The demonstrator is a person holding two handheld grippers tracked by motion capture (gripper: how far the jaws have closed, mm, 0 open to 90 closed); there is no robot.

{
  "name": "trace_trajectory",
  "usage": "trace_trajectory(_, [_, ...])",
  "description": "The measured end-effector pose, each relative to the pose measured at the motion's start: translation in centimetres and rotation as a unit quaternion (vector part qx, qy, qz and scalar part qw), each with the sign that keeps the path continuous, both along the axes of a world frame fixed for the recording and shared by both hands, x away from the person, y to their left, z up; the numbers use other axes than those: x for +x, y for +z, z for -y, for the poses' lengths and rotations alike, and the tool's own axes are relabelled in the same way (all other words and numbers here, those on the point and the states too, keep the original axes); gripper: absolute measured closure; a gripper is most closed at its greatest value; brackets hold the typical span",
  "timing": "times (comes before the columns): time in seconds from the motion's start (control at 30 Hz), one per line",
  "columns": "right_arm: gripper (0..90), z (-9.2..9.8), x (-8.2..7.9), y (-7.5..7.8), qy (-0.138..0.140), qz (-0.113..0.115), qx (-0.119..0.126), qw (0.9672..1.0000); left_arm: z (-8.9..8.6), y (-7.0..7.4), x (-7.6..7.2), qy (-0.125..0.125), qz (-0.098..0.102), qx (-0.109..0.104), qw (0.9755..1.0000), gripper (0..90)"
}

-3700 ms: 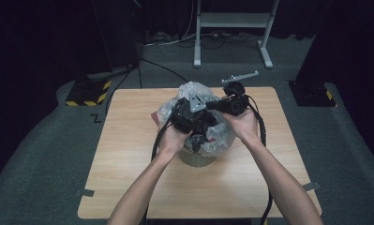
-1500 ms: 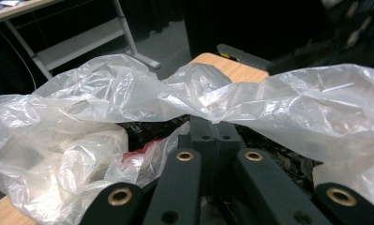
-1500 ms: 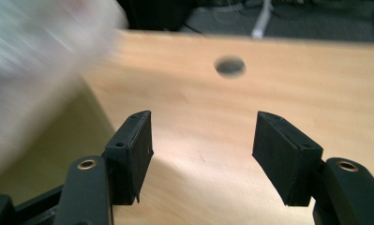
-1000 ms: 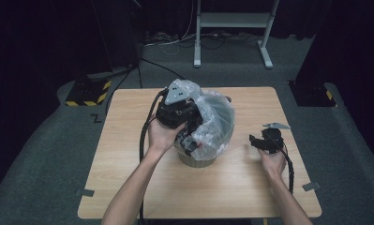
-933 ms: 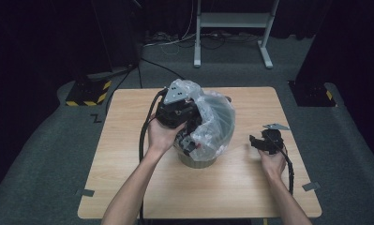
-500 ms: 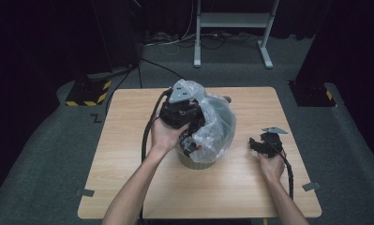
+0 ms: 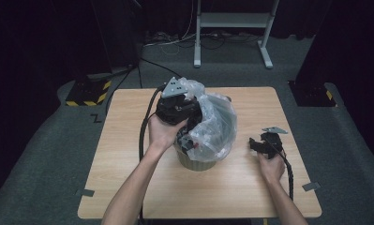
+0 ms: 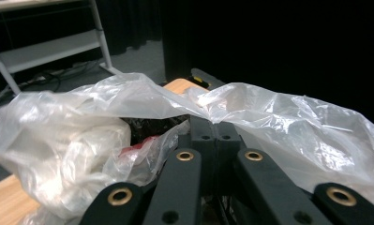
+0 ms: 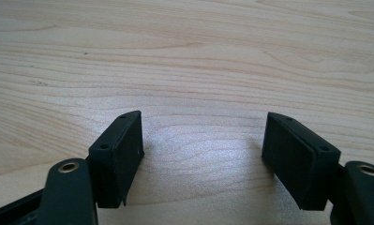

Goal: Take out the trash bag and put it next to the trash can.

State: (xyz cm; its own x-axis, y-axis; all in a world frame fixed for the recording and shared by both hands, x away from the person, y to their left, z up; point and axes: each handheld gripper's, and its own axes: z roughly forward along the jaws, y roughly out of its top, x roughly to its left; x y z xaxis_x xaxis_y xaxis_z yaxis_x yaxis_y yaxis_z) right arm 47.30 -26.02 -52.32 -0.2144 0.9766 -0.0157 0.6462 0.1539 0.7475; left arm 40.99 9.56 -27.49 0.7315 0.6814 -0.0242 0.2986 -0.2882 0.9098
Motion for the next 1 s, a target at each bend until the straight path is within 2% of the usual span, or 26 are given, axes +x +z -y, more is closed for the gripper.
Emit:
trace_trajectory(0.07, [29.3, 0.0, 0.0, 0.0, 0.0, 0.0, 0.001, 1.0, 0.3, -0.2, 0.1, -0.003, -0.004, 0.017, 0.9998, 90.0])
trace_trajectory(0.2, [29.3, 0.0, 0.0, 0.0, 0.001, 0.0, 0.0, 1.0, -0.2, 0.5, 0.1, 0.009, 0.003, -0.018, 0.9998, 90.0])
trace_trajectory(0.27, [29.2, 0.0, 0.0, 0.0, 0.0, 0.0, 0.001, 1.0, -0.3, 0.7, 0.3, 0.017, 0.005, -0.014, 0.9997, 90.0])
trace_trajectory(0.4, [29.2, 0.0, 0.0, 0.0, 0.0, -0.001, 0.001, 1.0, -0.2, 1.4, 0.7, 0.022, 0.007, -0.027, 0.9994, 90.0])
trace_trajectory(0.6, [29.3, 0.0, 0.0, 0.0, 0.001, -0.001, 0.0, 1.0, -0.6, 2.4, 0.6, 0.03, 0.022, -0.025, 0.999, 90.0])
trace_trajectory(0.77, [29.2, 0.0, 0.0, 0.0, 0.002, -0.001, 0.001, 1.0, -1.4, 2.8, 0.2, 0.042, 0.032, -0.015, 0.9985, 90.0])
trace_trajectory(1.0, [29.3, 0.0, 0.0, 0.0, 0.002, -0.001, 0.001, 1.0, -4.5, 3.3, -0.3, 0.074, 0.039, -0.02, 0.9963, 90.0])
